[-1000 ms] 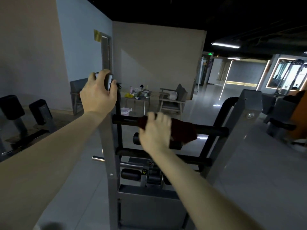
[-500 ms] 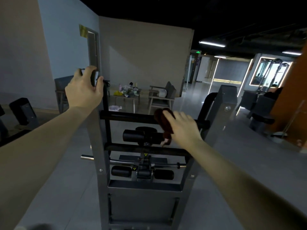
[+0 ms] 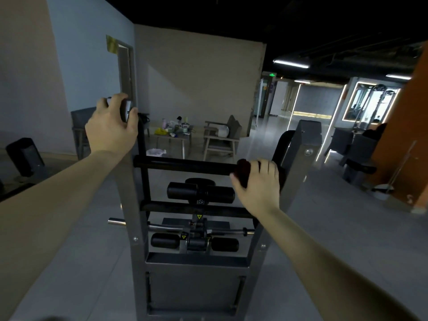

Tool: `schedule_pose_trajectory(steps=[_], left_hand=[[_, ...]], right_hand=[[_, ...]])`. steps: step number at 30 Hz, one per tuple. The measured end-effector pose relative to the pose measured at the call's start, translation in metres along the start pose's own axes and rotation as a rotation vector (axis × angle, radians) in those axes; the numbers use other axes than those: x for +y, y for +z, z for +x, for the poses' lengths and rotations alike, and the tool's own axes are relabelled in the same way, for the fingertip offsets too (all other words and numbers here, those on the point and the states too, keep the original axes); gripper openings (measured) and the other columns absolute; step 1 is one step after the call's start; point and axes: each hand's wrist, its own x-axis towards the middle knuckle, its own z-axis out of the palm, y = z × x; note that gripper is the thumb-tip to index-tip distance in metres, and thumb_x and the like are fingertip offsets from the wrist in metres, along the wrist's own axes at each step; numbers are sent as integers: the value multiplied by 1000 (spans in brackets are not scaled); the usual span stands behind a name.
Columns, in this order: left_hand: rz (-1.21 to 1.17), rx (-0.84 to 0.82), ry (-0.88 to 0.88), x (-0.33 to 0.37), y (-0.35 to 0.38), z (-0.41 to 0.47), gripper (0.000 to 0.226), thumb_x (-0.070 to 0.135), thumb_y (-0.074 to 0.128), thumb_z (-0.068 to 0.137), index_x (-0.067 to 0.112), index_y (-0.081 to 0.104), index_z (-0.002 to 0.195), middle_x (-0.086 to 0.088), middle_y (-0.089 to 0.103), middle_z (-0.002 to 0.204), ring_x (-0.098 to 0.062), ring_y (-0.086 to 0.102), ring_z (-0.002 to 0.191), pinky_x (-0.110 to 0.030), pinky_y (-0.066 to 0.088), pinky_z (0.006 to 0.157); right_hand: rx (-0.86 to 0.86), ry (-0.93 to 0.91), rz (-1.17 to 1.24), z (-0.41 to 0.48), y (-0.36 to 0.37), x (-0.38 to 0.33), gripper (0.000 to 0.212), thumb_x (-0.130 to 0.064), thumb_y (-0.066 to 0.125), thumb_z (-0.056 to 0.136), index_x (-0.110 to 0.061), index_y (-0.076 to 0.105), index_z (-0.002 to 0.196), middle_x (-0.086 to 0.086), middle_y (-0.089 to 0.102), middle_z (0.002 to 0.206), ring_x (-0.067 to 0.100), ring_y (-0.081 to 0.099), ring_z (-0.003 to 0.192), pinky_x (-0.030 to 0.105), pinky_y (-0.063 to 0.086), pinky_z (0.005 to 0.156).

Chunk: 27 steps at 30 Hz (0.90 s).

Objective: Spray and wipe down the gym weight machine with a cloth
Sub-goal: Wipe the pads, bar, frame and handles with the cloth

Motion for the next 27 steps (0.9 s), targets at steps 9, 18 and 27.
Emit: schedule_pose_trajectory(steps=[9,18,27], left_hand=[[-25,35,34,-9,7,4,38,42,50,100,20,56,130,-20,58,118,-46,59,96,-51,47,77],[16,-2,29,-2,0,2,36,40,50,101,18,54,130,-21,57,118,-47,59,94,-52,47,75],[13,-20,9,1,-3,-2,38,41,48,101,18,52,131,-23,56,118,-48,59,93,-54,47,76]], right_hand=[[73,-72,138,27,29,-57,47,-38,33,106,-8,70,108,9,68,107,28,53,104,45,42,100],[-24,-237,-30,5,5,37,51,-10,62,94,-2,48,142,18,54,136,36,55,118,44,45,105],[64,877,850,-37,-4,9,36,-35,36,107,-12,64,107,5,63,103,24,64,89,35,51,77]])
